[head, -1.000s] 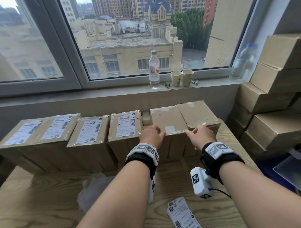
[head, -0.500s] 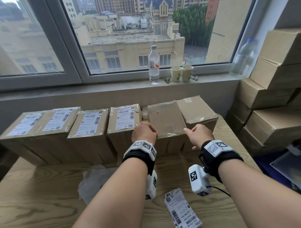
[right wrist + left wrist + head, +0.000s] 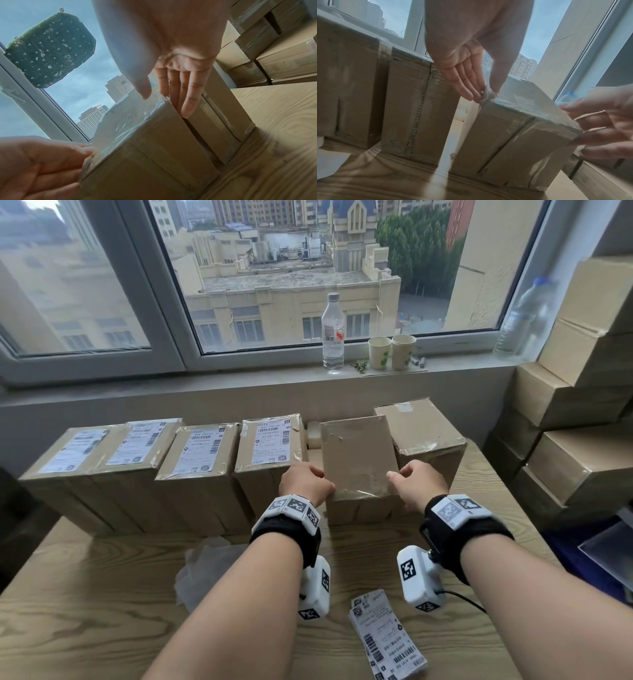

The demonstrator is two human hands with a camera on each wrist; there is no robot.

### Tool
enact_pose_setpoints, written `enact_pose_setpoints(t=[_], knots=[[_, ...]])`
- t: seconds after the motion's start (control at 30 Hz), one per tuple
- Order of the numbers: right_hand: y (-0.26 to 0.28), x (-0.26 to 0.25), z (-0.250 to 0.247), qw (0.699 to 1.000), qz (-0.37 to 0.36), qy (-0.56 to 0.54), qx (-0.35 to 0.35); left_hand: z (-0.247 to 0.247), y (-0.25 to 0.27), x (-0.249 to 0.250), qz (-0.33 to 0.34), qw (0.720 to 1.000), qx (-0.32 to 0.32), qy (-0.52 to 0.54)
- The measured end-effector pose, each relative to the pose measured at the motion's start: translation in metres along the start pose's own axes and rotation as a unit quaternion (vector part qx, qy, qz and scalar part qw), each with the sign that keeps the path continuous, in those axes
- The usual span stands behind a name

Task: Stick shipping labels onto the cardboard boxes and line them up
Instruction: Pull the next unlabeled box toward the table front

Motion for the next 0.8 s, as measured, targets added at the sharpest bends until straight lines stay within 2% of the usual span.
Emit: enact_pose_setpoints(t=[0.17, 0.53, 0.67, 0.8], knots=[[0.008, -0.013, -0.007, 0.999, -0.016, 0.025, 0.017, -0.015, 0.012, -0.003, 0.023, 0.998, 0.037, 0.043], [0.029, -0.030, -0.027, 0.998, -0.030, -0.014, 0.054, -0.040, 0.031, -0.008, 0.044, 0.994, 0.045, 0.090], [0.044, -0.037, -0.025, 0.998, -0.018, -0.048, 0.030, -0.049, 0.033, -0.023, 0.025, 0.990, 0.027, 0.134], [0.063, -0.046, -0.014, 0.998, -0.008, -0.060, 0.006, -0.062, 0.036, -0.041, 0.001, 0.983, -0.025, 0.183]])
Point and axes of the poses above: each hand's wrist, its own y-axis away from the middle knuckle, its own z-axis out of the palm, x = y × z, the point moved 5 cm from there along -y, towards the middle knuckle, and after that the axes turned 9 degrees about -z, right-handed, at the moved point
